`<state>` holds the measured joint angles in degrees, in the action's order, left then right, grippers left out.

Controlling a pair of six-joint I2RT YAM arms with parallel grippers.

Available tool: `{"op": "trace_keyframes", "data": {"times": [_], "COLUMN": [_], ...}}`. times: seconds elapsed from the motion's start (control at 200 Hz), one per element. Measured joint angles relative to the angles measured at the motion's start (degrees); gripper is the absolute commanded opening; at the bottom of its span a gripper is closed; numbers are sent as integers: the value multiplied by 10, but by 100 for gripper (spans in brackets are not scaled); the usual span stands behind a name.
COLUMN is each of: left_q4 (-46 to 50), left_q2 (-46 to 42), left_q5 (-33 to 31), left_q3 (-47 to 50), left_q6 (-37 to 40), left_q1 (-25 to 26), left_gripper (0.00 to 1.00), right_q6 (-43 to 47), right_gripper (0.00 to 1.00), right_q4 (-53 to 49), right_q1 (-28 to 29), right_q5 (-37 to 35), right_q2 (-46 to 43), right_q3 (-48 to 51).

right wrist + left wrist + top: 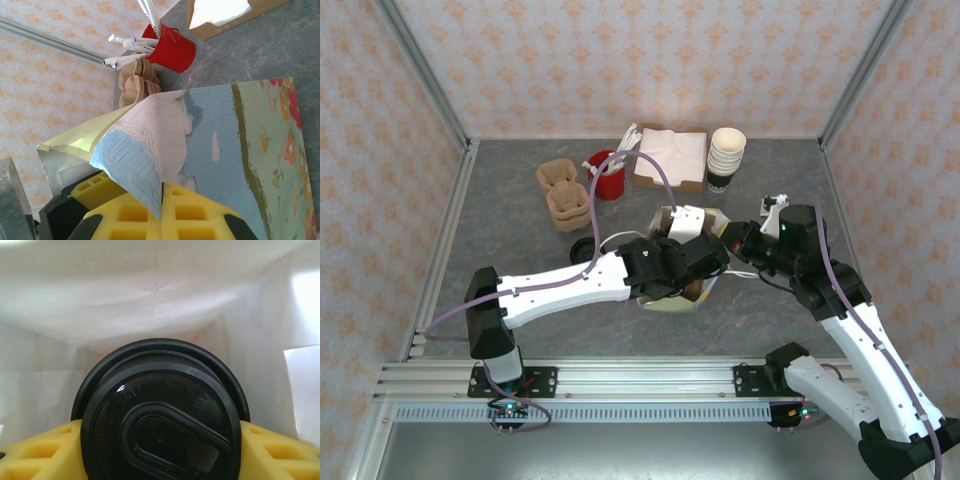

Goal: Pack the takeout coffee

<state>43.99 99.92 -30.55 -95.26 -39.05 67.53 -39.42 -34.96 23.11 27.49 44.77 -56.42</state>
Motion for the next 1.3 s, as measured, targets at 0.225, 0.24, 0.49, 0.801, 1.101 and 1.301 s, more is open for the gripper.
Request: {"op": "trace_keyframes", "data": {"times": [0.225, 0.24, 0.49, 0.801, 1.101, 1.301], "left_q4": [-19, -21, -28, -38, -57, -57], "left_q2": [9, 10, 28, 31, 34, 35], "left_q5": [0, 0, -5, -8, -17, -20], "left_q3": [15, 16, 28, 33, 35, 35], "left_q6": [-1, -1, -5, -5, -5, -3], "left_q1": [0, 0, -5, -19, -33, -35], "left_gripper": [61, 61, 61, 61, 61, 61], "right_q6": [-3, -3, -6, -6, -6, -13], "right_gripper": [0, 0, 0, 0, 0, 0], "right_q4": [1, 1, 3, 6, 12, 12], "right_q1": [0, 0, 0, 0, 0, 0], "right_q5": [0, 0, 0, 7, 9, 9], "right_q2": [0, 0, -1, -1, 2, 7], "right_q3": [5, 6, 7, 7, 7, 7]}}
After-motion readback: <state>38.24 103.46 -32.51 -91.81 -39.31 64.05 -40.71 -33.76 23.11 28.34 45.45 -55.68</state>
